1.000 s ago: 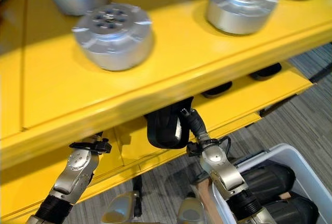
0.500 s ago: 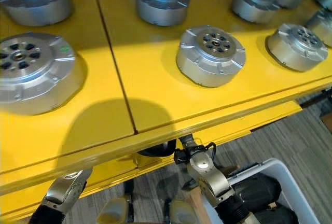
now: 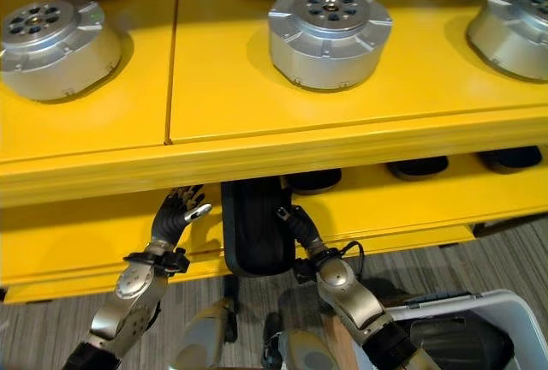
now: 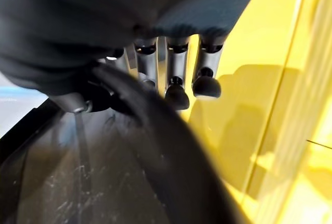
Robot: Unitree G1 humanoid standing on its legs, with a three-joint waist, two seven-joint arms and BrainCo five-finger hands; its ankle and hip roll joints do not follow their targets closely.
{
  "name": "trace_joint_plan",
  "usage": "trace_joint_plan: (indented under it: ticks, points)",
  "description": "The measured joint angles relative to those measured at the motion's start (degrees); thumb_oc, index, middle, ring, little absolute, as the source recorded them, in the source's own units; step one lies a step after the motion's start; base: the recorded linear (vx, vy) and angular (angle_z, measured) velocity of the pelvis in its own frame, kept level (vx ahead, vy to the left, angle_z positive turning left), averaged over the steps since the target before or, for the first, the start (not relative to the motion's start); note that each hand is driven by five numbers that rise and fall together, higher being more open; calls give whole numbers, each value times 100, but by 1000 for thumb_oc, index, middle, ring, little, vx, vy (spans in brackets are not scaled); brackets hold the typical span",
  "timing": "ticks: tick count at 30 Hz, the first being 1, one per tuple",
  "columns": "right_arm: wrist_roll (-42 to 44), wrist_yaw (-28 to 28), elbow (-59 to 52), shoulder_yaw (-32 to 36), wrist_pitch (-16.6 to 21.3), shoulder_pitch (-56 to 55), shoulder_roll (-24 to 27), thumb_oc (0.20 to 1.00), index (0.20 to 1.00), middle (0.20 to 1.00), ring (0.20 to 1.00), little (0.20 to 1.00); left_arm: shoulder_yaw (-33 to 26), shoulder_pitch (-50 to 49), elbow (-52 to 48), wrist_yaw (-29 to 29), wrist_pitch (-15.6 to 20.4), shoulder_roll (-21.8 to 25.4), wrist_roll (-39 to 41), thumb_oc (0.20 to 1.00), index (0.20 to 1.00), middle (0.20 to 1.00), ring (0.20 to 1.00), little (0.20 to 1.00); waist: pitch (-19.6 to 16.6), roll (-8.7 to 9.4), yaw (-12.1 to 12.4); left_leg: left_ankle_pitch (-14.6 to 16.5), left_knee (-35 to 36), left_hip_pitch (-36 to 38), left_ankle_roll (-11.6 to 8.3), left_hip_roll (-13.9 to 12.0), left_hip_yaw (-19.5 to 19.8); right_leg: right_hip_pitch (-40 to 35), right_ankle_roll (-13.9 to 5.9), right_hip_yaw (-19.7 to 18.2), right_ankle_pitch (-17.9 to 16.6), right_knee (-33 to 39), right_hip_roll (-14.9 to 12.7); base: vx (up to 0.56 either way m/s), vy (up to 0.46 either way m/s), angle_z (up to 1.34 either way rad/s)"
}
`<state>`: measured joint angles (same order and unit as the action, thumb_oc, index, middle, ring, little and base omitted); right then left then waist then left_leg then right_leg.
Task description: Move parts from the plastic box to the shelf.
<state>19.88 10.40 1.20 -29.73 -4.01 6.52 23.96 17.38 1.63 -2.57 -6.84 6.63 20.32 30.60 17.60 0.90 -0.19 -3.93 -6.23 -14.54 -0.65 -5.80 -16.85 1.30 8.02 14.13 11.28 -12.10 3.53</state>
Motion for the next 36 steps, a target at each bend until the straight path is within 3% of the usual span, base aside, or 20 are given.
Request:
trace_joint_plan:
  ticks: [2,4,6,8,9,11,12,13,16,17,18,22,24,27,28,29,31,32,34,36]
  points:
    - [-37,-2,-13,5,12,79,-5,200,200,200,200,200,28,42,-65,25,-11,4,-12,1000,1000,1000,1000,1000,3,-10,48,92,-356,25,23,-56,222,160,0,-150,-4,-88,11,-128,189,13]
    - [-103,-57,-10,0,6,188,-61,200,200,200,200,200,3,43,-57,17,-103,29,-12,1000,1000,1000,1000,1000,59,-10,94,394,-616,298,-63,9,945,254,-47,-302,-7,-305,-2,-89,234,-38]
    - [-103,-119,-13,57,-6,235,21,200,200,200,200,200,-4,41,-55,18,-159,42,-8,1000,1000,1000,1000,1000,85,21,1,562,-504,605,-72,-1,1331,223,-87,-471,6,-472,-89,-62,373,-19]
    - [-103,-138,-29,194,-56,348,89,200,200,200,200,200,-90,46,-54,16,-199,70,-8,1000,1000,1000,1000,1000,97,69,-47,645,-620,710,-252,-229,1782,226,-157,-557,34,-604,-183,-75,517,-26]
    - [-78,-134,-27,336,-123,442,166,200,200,200,200,200,-100,59,8,24,-199,66,-6,1000,1000,1000,1000,1000,102,77,-152,616,-581,817,-355,-576,1999,241,-252,-617,83,-744,-318,-131,668,-15]
    - [0,-126,-40,453,-203,489,193,200,200,200,200,200,-63,78,147,24,-198,42,-9,1000,1000,1000,1000,1000,100,84,-279,550,-534,876,-457,-884,1998,309,-372,-648,160,-955,-502,-103,598,-1]
    - [156,-124,-50,607,-224,485,298,200,200,200,200,200,35,115,270,57,-154,26,-20,1000,1000,1000,1000,1000,88,93,-356,528,-448,895,-482,-1063,1774,441,-470,-694,286,-1083,-756,-104,823,-4]
    - [373,-118,-27,723,-290,446,390,200,200,200,200,200,256,132,356,54,-119,-9,-66,1000,1000,1000,1000,1000,37,-47,-461,520,-122,1020,-475,-1121,1503,633,-685,-798,265,-1235,-983,-118,877,-3]
    - [592,-133,-23,746,-360,391,565,200,200,200,200,200,406,172,422,95,-86,-9,-81,1000,1000,1000,1000,1000,-83,-311,-574,487,160,1262,-394,-865,1366,727,-1091,-884,156,-1235,-1175,-88,461,0]
    - [650,-114,-10,793,-357,292,462,200,200,200,200,200,403,247,511,155,-72,37,-101,1000,1000,1000,1000,1000,-95,-178,-556,403,189,1254,-648,-684,1291,727,-1181,-1002,104,-1182,-1353,-63,356,4]
    - [771,-118,-9,810,-358,189,369,200,200,200,200,200,405,255,528,143,-74,66,-142,1000,1000,1000,1000,1000,-147,-73,-502,393,158,1224,-634,-466,1225,677,-1241,-1055,-39,-938,-1553,-21,258,4]
    - [908,-132,4,759,-386,-51,-259,200,200,200,200,200,373,221,501,156,-101,519,-264,1000,1000,1000,1000,1000,-239,101,-278,468,138,1166,-292,92,974,140,-1289,-1061,-1094,408,-2002,-4,228,-12]
    - [914,-151,5,730,-411,-87,-492,200,200,200,200,200,284,134,502,161,-145,605,-301,1000,1000,1000,1000,1000,-298,201,-236,458,193,1188,-191,187,906,37,-1343,-996,-1450,726,-2079,-86,109,-21]
    - [907,-268,4,774,-478,-83,-617,200,200,200,200,200,272,-107,468,155,-148,586,-330,1000,1000,1000,1000,1000,-308,189,-188,335,526,1303,-49,91,697,242,-1560,-842,-2181,663,-1950,-117,-23,-27]
    - [905,-307,4,773,-485,-65,-616,200,200,200,200,200,355,-177,470,160,-144,570,-341,1000,1000,1000,1000,1000,-301,144,-198,266,608,1295,48,-51,684,469,-1655,-881,-2145,323,-1811,-113,-179,0]
    - [903,-365,2,734,-542,-82,-543,200,200,200,200,200,356,-292,448,157,-154,497,-477,1000,1000,1000,1000,1000,-307,146,-240,109,677,1265,91,-229,730,725,-1691,-1037,-1330,-700,-1383,-174,-217,22]
    - [895,-453,-67,744,-587,-144,-378,200,200,200,200,200,323,-295,244,153,-227,515,-541,1000,1000,1000,1000,1000,-407,335,-168,-14,644,1063,-28,-200,873,806,-1441,-968,-549,-1296,-960,-183,-183,31]
    - [882,-482,-60,747,-584,-94,-345,200,200,200,200,200,304,-237,239,149,-234,486,-541,1000,1000,1000,1000,1000,-465,450,-42,-19,563,939,-55,-109,884,780,-1373,-810,-471,-1086,-983,-167,-164,2]
    - [792,-458,103,713,-576,150,-241,200,200,200,200,200,298,-89,247,155,-345,452,-520,1000,1000,1000,1000,1000,-360,295,-19,-119,531,797,-110,-124,946,791,-1388,-842,-403,-982,-946,-124,-178,5]
    - [781,-466,231,652,-621,373,-235,200,200,200,200,200,269,-10,242,172,-456,379,-495,1000,1000,1000,1000,1000,-262,172,34,-207,519,752,-202,-112,982,547,-1136,-778,-158,-512,-924,-40,-149,14]
